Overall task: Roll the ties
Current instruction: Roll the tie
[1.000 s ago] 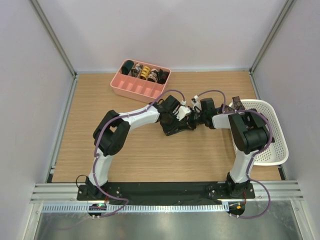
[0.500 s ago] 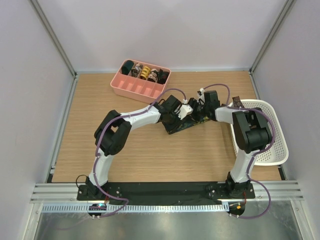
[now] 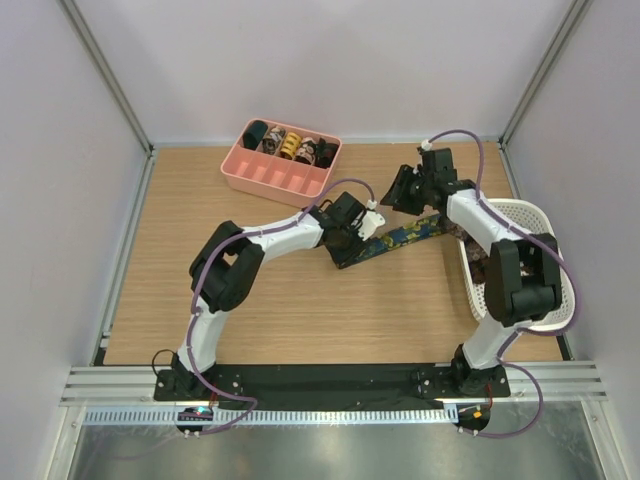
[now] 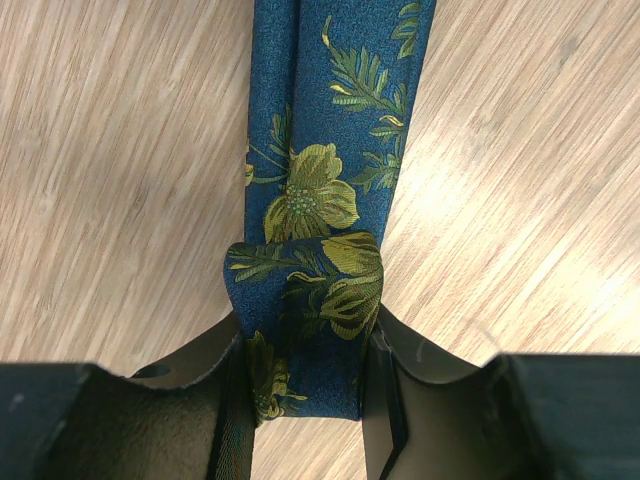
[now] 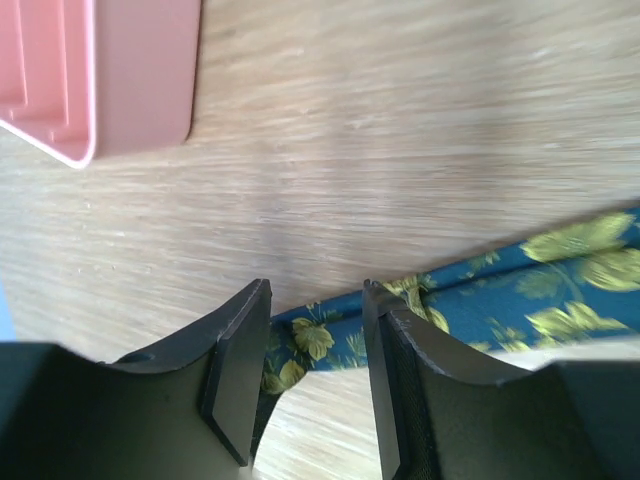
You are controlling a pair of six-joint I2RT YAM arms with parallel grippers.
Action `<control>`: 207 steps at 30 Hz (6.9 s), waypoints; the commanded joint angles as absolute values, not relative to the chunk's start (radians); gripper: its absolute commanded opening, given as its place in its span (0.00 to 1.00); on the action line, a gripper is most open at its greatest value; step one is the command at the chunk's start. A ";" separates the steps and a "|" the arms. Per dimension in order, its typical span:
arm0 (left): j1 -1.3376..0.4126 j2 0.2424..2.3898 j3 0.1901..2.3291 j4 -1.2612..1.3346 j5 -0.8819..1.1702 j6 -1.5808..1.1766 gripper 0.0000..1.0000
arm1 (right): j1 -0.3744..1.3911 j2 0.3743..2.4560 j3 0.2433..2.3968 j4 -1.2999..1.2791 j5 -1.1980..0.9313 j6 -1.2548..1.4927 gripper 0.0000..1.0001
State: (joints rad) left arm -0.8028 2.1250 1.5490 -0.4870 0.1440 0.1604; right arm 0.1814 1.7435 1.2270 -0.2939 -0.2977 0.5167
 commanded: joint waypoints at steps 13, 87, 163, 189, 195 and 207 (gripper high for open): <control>-0.828 2.221 1.453 -0.698 0.064 0.130 0.18 | 0.238 1.569 1.095 -0.545 0.127 0.508 0.36; -0.867 2.506 1.871 -1.230 0.124 0.041 0.19 | 1.295 1.822 1.253 -0.540 0.850 -0.051 0.54; -0.716 1.602 1.471 -0.433 -0.290 -0.230 1.00 | 1.183 1.881 1.148 -0.362 0.692 0.132 0.04; -0.601 1.175 0.776 0.165 -0.368 -0.445 1.00 | 0.647 1.584 0.769 0.078 -0.468 0.273 0.03; -0.610 1.199 0.678 0.313 -0.140 -0.339 1.00 | 0.555 1.649 0.727 0.170 -0.635 0.327 0.03; -0.796 1.342 0.624 0.423 0.061 0.033 1.00 | 0.450 1.721 0.661 0.317 -0.759 0.416 0.04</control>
State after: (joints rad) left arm -0.7788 1.3140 0.6338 0.3313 -0.0288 -0.1139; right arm 0.4679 1.6840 0.6971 0.2932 -0.7200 0.3817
